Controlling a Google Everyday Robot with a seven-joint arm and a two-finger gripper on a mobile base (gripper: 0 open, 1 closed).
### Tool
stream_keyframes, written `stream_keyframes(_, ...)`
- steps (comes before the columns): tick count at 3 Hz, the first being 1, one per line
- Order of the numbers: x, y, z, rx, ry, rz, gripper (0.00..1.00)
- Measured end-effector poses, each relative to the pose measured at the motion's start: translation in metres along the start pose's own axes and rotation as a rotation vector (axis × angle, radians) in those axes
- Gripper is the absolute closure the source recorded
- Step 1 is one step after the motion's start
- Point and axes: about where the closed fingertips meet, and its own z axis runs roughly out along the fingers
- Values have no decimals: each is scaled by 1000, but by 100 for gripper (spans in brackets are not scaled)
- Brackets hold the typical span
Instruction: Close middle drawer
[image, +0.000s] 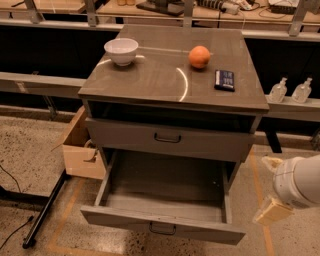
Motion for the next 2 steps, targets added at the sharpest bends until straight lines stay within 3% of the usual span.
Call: stream_keyframes(2, 26, 68, 89, -101, -126, 52, 64)
